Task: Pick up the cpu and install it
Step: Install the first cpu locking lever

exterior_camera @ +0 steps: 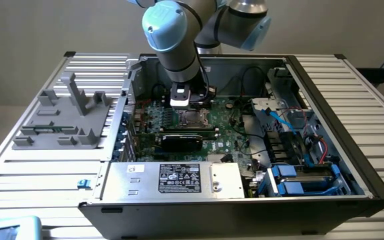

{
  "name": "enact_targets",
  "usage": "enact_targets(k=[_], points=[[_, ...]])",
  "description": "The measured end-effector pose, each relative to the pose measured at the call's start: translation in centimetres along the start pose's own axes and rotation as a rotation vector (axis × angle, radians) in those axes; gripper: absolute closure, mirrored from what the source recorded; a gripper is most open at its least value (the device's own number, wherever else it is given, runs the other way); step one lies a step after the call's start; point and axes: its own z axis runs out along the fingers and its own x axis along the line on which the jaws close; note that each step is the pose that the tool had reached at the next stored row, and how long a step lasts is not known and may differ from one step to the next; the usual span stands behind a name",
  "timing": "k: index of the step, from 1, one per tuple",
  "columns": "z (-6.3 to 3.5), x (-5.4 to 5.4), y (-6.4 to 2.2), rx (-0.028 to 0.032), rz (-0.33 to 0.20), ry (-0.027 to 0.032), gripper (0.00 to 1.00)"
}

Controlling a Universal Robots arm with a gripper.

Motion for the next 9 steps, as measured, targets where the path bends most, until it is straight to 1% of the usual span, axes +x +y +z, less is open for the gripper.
enact_targets(k=[6,8,9], points=[[-0.10,0.02,-0.04,0.0026,0.001,-0.0002,0.89],[-0.45,0.10,-0.18,0.0027,0.001,0.0001,0.89],[-0.82,0.17,-0.33,0.0027,0.001,0.0000,0.89]])
